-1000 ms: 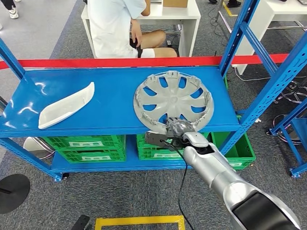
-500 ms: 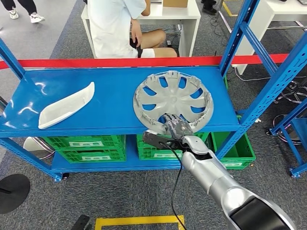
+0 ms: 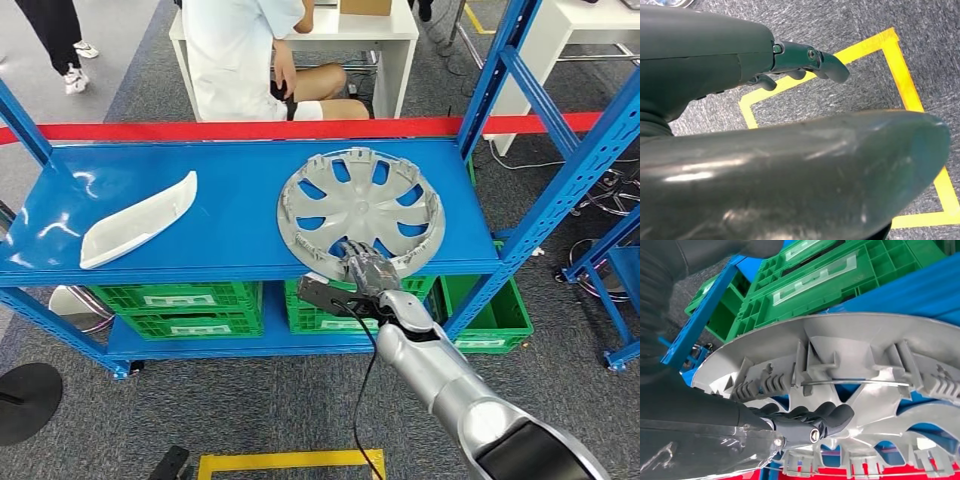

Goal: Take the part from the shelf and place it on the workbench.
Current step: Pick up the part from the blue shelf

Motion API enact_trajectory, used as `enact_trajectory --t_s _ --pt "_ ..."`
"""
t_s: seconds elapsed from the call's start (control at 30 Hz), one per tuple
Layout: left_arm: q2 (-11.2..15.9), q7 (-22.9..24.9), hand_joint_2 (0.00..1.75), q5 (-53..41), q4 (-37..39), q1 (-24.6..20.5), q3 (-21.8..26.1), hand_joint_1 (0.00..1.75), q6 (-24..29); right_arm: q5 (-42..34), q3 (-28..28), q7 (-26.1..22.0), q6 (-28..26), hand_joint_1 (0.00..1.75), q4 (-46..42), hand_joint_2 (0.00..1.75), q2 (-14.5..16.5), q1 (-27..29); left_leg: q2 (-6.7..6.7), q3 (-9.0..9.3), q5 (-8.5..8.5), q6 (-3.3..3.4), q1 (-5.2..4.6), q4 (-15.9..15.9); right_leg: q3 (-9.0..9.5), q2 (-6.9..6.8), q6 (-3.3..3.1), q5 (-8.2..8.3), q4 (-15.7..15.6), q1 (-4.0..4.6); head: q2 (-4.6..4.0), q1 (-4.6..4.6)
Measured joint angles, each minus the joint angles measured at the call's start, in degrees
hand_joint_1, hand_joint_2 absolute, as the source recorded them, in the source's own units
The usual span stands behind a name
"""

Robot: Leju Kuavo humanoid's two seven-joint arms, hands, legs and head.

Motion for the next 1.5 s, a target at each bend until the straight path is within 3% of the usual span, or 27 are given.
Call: enact_trajectory --t_s 1.0,1.13,1.17,1.5 --pt "-0.35 0.0 0.0 -0.62 0.0 -0.05 -0.04 0.0 -0.21 2.5 -1.01 1.95 0.86 0.03 0.09 1.75 0.59 0.91 0.0 0.02 -0.01 -0.01 0.0 0.0 -0.18 0.0 -0.02 -0.02 -0.01 0.0 0.0 -0.01" --pt "-0.34 0.01 0.0 -0.62 0.0 0.01 -0.04 0.0 -0.38 2.67 -1.01 2.1 1.25 1.68 0.1 1.75 0.62 0.91 0.0 0.02 -0.01 -0.01 0.0 0.0 -0.18 0.0 -0.02 -0.02 -0.01 0.0 0.0 -0.01" --pt "-0.33 0.01 0.0 -0.62 0.0 0.04 -0.04 0.0 -0.41 2.78 -1.01 2.17 1.38 1.75 0.11 1.75 0.62 0.91 0.0 0.03 -0.01 -0.01 0.0 0.0 -0.18 0.0 -0.02 -0.02 -0.01 0.0 0.0 -0.01" --pt "-0.36 0.01 0.0 -0.63 0.0 0.45 -0.04 0.0 -0.55 3.31 -1.01 2.55 1.62 1.75 0.15 1.75 0.63 0.87 0.0 0.08 -0.01 -0.01 0.0 -0.01 -0.2 0.0 -0.05 -0.05 -0.01 0.0 0.0 -0.01"
